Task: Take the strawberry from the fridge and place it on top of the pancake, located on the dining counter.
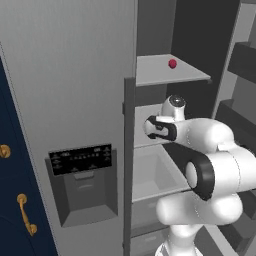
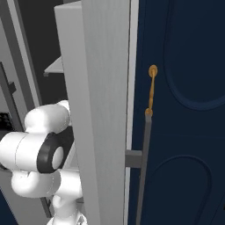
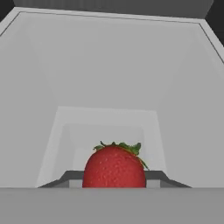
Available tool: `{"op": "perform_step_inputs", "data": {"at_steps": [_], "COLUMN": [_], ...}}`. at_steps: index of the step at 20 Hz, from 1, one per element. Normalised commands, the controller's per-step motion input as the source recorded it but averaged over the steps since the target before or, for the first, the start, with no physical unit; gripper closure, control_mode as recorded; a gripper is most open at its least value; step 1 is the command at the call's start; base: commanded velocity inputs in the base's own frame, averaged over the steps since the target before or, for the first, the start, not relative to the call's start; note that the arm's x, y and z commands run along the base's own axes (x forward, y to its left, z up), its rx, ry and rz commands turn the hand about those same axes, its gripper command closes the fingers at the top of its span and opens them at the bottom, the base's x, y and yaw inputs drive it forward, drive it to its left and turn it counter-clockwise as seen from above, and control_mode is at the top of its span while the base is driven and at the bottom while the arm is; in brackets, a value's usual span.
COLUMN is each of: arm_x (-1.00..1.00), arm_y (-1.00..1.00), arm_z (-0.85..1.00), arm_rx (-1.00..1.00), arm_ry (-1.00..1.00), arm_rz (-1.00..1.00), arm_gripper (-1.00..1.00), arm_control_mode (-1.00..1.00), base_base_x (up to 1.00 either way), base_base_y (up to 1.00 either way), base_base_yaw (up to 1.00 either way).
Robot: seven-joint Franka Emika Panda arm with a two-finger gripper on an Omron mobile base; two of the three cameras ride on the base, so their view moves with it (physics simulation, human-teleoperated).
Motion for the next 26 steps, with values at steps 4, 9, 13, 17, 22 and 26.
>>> {"op": "perform_step_inputs", "data": {"at_steps": [4, 9, 13, 17, 22, 26], "arm_x": [-0.9, -1.0, -1.0, -1.0, -0.98, -0.82], "arm_y": [0.17, 0.03, 0.0, 0.0, 0.0, 0.0], "arm_z": [0.49, 0.85, 0.86, 0.66, 0.65, 0.7], "arm_rx": [0.0, 0.0, 0.0, -0.02, -0.03, -0.01], "arm_ry": [-0.15, 0.0, 0.05, 0.15, 0.17, 0.15], "arm_rz": [0.0, 0.0, 0.0, 0.01, 0.0, 0.0], "arm_gripper": [1.0, 1.0, 1.0, 1.0, 1.0, 1.0], "arm_control_mode": [-1.0, -1.0, -1.0, -1.0, -1.0, -1.0], "base_base_x": [0.0, 0.0, 0.0, 0.0, 0.0, 0.0], "base_base_y": [0.0, 0.0, 0.0, 0.0, 0.0, 0.0], "base_base_yaw": [0.0, 0.0, 0.0, 0.0, 0.0, 0.0]}}
